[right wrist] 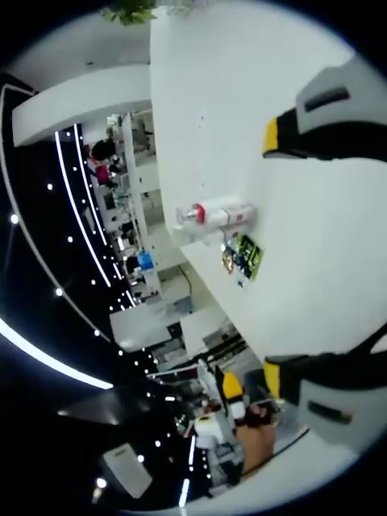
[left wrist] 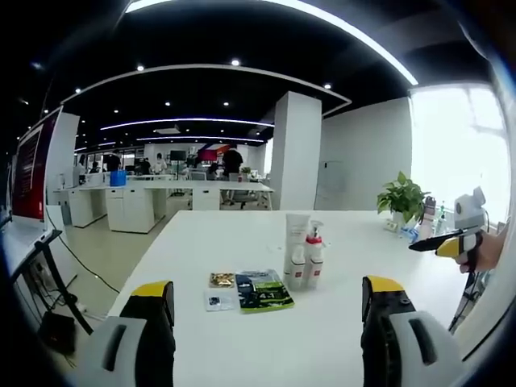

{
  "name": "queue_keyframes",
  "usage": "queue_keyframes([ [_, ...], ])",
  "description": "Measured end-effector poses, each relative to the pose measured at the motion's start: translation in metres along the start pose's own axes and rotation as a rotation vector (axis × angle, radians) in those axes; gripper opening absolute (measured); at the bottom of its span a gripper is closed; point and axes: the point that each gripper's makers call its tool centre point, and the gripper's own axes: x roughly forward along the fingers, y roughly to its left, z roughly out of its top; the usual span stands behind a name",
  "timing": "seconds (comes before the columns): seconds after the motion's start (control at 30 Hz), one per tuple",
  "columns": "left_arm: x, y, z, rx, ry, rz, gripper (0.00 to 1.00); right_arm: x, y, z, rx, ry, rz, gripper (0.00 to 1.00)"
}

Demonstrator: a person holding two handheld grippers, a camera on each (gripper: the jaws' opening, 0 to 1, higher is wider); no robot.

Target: Arrange the skincare products in the storage area until every visible bottle or jar stands upright without overlapping.

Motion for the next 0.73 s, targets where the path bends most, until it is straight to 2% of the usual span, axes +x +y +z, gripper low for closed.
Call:
queue_keyframes([
  [0.33, 0.008, -0.006, -0.005, 0.019, 0.015, -0.012, 1.0, -0.005, -0.008, 0.0, 0.001, -0.008, -0.026, 0.99],
  [0.43, 0.013, -0.007, -0.005, 0.025, 0.02, -0.016, 1.0, -0.006, -0.017, -0.003, -0.037, -0.003, -0.071, 0.99],
  [0.57, 0.016, -0.008, -0.003, 0.032, 0.022, -0.018, 1.0, -0.001, -0.017, -0.01, -0.037, 0.013, -0.073, 0.99],
  [0.73, 0.018, -0.009, -0.001, 0.038, 0.017, -0.018, 1.0, 0.002, -0.017, -0.01, -0.039, 0.014, -0.068, 0.99],
])
